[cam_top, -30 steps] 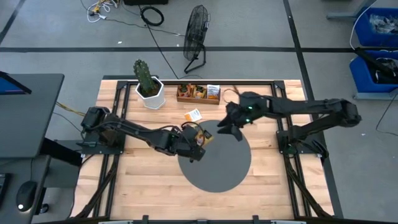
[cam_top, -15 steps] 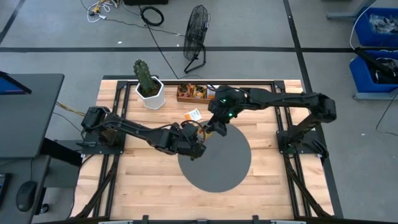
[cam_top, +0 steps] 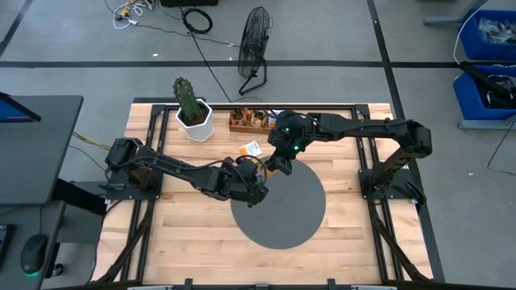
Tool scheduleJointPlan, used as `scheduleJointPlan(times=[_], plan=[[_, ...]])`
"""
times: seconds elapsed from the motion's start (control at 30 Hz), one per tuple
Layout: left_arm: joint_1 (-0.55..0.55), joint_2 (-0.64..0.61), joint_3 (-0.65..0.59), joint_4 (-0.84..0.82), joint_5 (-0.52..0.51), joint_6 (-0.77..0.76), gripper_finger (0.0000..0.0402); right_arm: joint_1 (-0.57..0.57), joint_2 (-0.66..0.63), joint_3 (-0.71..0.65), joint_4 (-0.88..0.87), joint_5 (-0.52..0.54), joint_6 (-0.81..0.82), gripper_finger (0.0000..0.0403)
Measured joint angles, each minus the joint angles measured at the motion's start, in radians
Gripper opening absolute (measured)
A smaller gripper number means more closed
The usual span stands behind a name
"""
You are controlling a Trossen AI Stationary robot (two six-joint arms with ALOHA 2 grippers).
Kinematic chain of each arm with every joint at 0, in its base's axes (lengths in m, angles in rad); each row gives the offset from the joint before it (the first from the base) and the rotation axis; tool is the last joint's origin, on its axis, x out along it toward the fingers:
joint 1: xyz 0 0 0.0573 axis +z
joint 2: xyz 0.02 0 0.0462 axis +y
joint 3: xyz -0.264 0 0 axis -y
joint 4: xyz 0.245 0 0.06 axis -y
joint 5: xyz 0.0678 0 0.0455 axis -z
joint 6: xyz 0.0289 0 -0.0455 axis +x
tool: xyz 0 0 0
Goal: Pick & Place Tea
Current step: Put the yellow tea bag into the middle section of the wooden organizer
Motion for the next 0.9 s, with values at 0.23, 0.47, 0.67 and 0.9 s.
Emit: scheduleJointPlan(times=[0.23, 0.47, 0.67, 0.9], plan=[[0.0, 0.0, 0.0, 0.0, -0.021, 0.001, 0.0, -0.01, 0.0, 0.0, 0.003, -0.018, -0.026, 0.0062], [0.003, 0.0, 0.0, -0.002, -0.027, 0.002, 0.0002, -0.013, 0.0, 0.0, 0.014, -0.04, -0.051, 0.0004], [0.004, 0.0, 0.0, -0.017, -0.021, 0.005, 0.0035, -0.028, -0.007, 0.0, 0.02, 0.001, -0.079, 0.0002], [-0.025, 0.0, 0.0, -0.097, 0.035, -0.016, 0.0081, -0.136, -0.007, 0.154, -0.091, 0.039, -0.204, 0.0001]])
